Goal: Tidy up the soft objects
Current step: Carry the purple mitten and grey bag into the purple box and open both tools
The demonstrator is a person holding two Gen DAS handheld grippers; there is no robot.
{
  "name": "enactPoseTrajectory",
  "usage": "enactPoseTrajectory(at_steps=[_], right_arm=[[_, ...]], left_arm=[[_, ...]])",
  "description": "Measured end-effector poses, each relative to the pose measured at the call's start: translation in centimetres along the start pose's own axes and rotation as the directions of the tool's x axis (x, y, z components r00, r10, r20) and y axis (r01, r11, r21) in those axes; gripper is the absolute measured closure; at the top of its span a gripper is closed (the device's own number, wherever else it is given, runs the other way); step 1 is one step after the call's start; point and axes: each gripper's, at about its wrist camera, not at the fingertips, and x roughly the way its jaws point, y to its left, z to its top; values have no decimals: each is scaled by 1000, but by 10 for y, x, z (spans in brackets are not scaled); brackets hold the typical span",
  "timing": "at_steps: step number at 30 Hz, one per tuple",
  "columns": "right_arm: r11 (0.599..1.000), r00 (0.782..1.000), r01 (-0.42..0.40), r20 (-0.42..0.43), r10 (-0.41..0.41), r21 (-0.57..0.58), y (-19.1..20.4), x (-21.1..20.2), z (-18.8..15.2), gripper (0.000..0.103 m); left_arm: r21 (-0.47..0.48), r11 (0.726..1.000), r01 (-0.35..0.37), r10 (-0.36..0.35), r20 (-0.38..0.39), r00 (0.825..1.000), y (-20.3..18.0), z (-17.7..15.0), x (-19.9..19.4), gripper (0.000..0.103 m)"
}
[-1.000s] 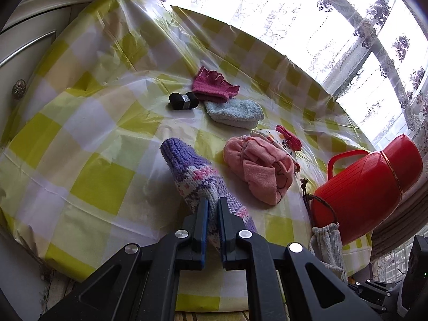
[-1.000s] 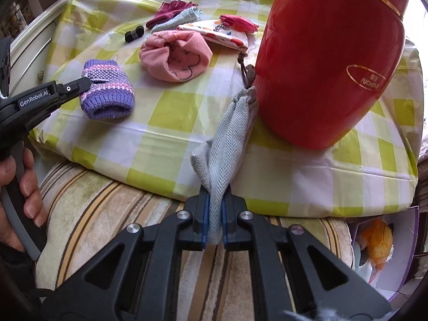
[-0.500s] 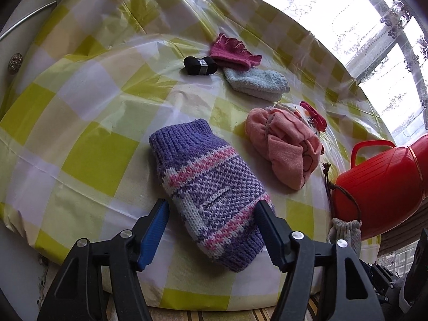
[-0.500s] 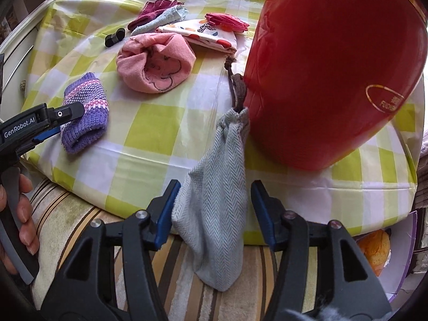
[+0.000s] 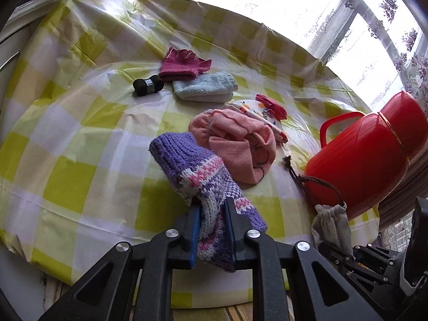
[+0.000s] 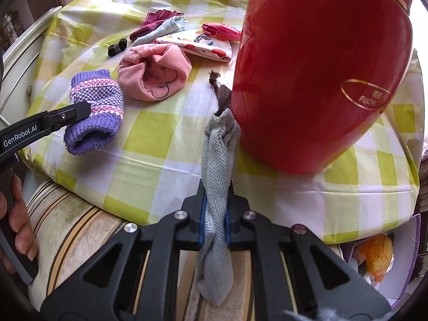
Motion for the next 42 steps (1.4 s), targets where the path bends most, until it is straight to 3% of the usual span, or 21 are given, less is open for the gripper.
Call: enactPoseTrajectory(at_steps=[6,11,21,29,42], right_arm=[[999,1000,9,16,-10,38,-22,-20,-15,90],[994,998,33,40,-38,107,-52,-38,-25,90],[969,994,71,70,-89,235,-124,-70,-54,91],[934,984,127,77,-161,335,-178,-89,-90,91],[862,957,225,62,-283,453,-245,-123,-147,90]], left_arm=[[16,987,163,-162,-51,985,-50,-3,19,86],[74,978,196,-190,-89,978,-86,-10,29,86],[133,957,259,-245,-113,963,-137,-44,6,86],[232,899,371,-342,-157,927,-203,-72,-9,86],[356,817,453,-384,-248,889,-288,-111,-12,86]])
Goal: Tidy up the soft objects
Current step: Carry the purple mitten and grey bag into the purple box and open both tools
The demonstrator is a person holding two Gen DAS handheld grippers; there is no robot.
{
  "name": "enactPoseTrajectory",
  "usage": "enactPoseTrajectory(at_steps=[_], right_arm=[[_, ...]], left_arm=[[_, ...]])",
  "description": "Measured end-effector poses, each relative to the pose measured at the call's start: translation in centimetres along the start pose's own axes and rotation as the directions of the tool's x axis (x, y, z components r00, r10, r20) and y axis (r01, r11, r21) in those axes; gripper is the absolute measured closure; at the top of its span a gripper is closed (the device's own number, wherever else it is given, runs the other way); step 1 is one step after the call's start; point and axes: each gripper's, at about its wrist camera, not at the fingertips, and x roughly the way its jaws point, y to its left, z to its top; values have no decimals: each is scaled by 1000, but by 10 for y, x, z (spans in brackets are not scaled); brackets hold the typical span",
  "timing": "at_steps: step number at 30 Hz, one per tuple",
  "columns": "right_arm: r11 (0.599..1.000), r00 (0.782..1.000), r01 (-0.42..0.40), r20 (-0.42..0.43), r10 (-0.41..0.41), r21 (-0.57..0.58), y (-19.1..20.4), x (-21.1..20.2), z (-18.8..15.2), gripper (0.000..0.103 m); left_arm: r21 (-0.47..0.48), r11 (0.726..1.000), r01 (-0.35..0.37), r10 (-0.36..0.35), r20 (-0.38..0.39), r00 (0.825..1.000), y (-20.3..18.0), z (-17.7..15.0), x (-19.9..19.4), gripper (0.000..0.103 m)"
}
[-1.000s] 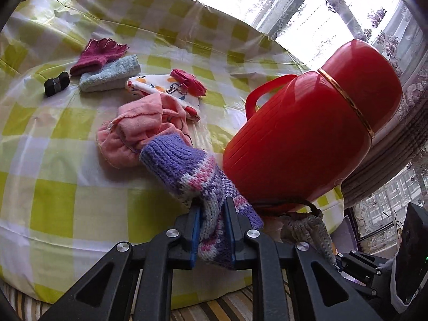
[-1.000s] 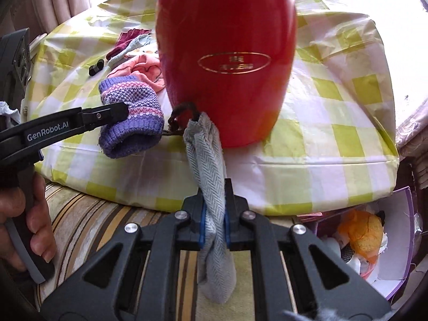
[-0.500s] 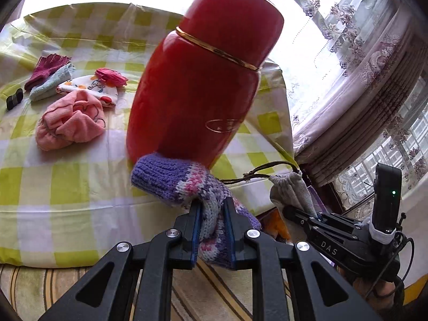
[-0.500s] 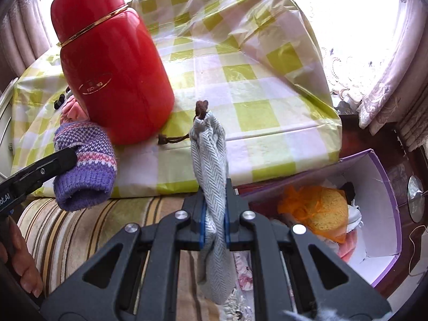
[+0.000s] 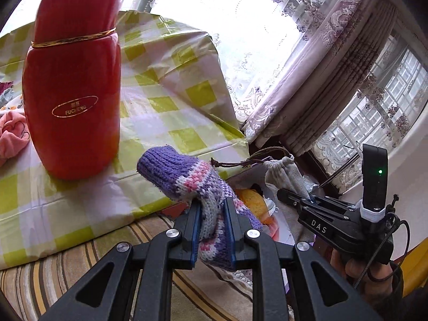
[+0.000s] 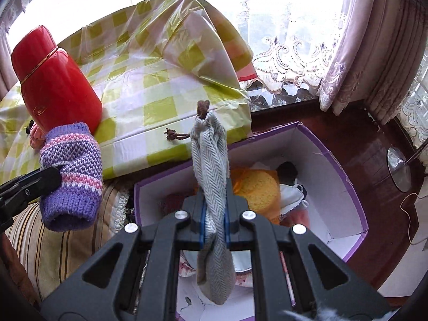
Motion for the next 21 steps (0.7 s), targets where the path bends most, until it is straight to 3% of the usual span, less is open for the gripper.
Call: enactPoseTrajectory(at_steps=[14,17,20,21], right_arm=[[997,998,63,12,-63,47,-34,-6,-4,89],[995,997,80,9,-81,58,-38,-7,-4,87],[993,996,88,-4,-88,78,-43,-6,-3,66],[993,996,90,-4,-90,82,-43,-6,-3,53]], left_arm=[[77,996,38,-36,-32,999,-41,-6,16,85],[87,994,60,-57,-30,998,-47,-5,18,79],[92,993,79,-75,-42,996,-49,-5,20,68],[93,993,78,-75,-44,996,-49,-5,21,65]])
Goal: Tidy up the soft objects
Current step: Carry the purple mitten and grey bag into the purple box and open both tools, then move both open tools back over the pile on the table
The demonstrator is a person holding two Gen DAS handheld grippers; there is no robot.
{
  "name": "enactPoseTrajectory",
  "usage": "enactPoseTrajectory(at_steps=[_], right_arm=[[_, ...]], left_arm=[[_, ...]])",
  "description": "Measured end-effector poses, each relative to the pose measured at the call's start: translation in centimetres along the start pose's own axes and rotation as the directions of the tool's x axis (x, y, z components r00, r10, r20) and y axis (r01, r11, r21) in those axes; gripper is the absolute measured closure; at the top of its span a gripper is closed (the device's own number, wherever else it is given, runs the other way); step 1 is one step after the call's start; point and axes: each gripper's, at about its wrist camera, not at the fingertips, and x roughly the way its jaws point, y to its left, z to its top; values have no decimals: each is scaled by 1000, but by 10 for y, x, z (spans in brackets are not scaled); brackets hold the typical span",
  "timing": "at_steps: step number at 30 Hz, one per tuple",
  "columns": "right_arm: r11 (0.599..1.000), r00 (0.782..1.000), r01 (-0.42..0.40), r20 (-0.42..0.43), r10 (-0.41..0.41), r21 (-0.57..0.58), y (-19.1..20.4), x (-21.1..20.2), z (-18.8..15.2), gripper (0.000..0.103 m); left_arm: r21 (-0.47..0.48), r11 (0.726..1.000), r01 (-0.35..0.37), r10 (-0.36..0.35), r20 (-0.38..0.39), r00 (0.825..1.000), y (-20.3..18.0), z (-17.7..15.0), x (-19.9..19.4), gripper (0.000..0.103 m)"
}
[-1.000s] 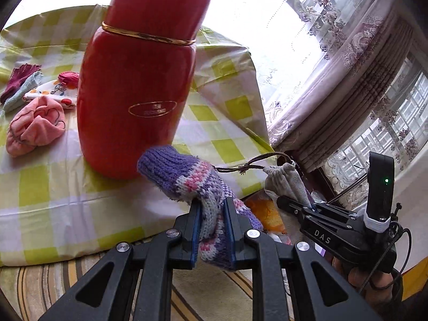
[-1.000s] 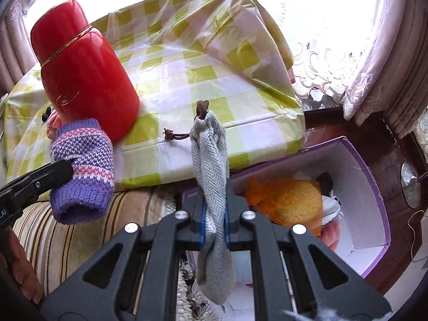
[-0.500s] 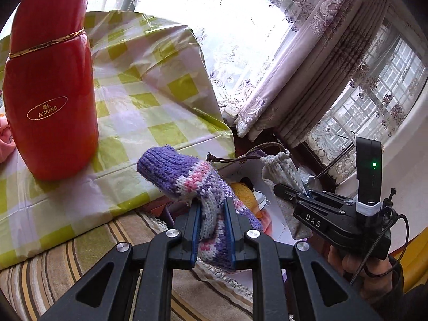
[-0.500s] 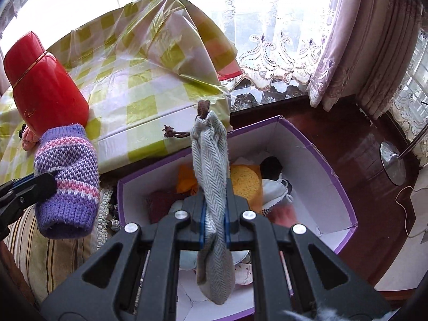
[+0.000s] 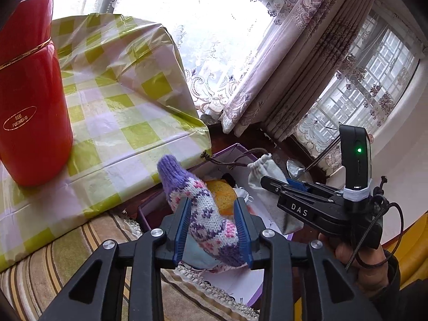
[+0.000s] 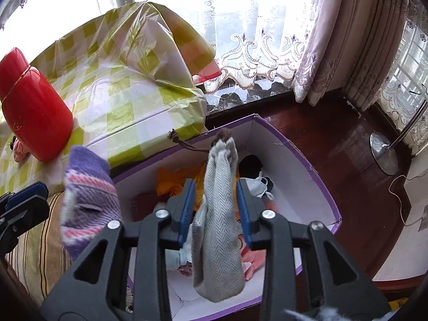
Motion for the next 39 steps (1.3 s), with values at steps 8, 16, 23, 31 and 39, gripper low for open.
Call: enactPoseTrajectory(at_steps=[8,16,23,31,39], right_arm=[[998,998,-57,10,58,-30,17,-7,-3,45],[974,986,-169,-18,168,-150,80,-14,-15,45],[914,967,-254,-47,252,-317,153,-29,-30,45],[841,945,-313,-55,323,-442,231,-41,-32,44],[755,908,-392,-88,410,-526,320,-42,-35,42]], left_arm=[[-25,999,-43,44,14,999,13,-3,-8,62],[-120,977,-177,186,69,980,61,-17,-47,61],[-228,933,-280,312,117,943,115,-31,-97,61],[-385,864,-325,400,134,906,181,-54,-141,61],[-473,804,-360,476,150,866,234,-65,-174,61]])
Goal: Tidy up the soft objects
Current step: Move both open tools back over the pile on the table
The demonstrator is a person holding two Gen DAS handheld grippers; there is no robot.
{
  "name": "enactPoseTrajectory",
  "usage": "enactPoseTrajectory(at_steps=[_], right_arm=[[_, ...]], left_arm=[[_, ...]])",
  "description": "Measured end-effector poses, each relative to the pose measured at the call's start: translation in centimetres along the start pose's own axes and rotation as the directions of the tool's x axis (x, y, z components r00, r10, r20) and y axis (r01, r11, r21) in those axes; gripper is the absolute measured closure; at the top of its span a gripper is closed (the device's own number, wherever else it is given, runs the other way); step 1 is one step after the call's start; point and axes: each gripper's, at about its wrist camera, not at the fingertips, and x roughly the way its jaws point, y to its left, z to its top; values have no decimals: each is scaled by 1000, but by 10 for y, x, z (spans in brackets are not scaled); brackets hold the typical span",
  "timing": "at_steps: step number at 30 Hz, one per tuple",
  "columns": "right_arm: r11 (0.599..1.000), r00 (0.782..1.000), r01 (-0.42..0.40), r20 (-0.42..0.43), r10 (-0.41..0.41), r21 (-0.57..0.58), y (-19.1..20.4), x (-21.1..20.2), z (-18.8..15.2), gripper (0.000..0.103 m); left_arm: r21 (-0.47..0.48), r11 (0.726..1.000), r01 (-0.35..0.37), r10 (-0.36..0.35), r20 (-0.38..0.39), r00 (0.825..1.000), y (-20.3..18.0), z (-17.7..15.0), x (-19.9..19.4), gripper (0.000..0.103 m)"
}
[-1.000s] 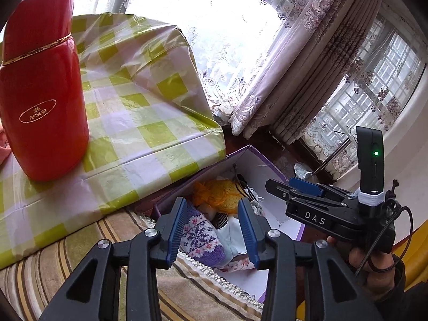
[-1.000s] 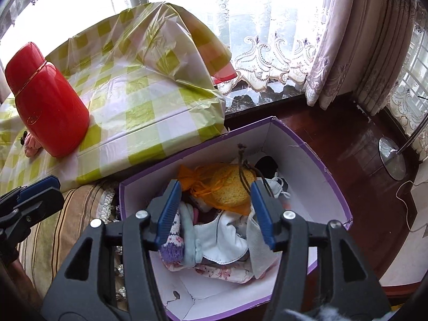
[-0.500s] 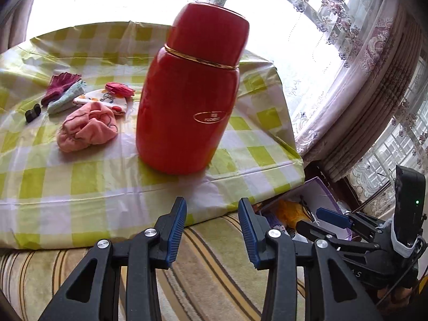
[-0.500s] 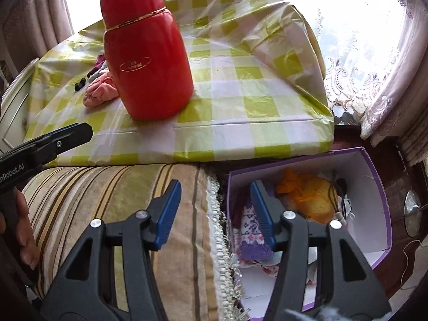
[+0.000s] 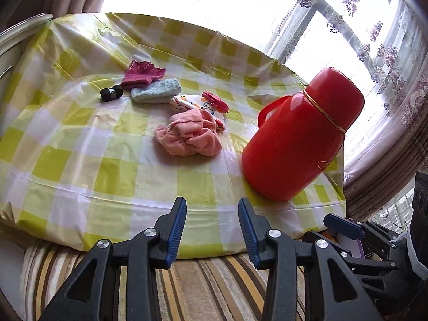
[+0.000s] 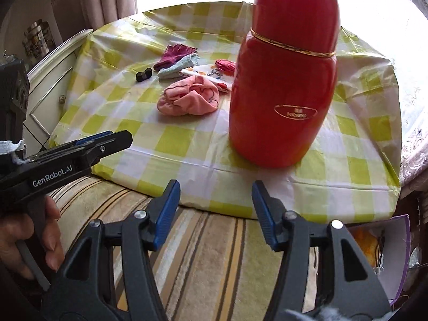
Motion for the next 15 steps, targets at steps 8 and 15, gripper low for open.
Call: enactPoseTrajectory(at_steps=[8,15], right_arm=[[998,998,-15,59,19,-59,43,38,57,28],[1000,1000,-4,21,4,-20,53,93,96,22]], left_arm=[[-48,994,-96,98,54,994,51,34,7,61],[-82,983,-163,169,78,982,99,83,28,49]])
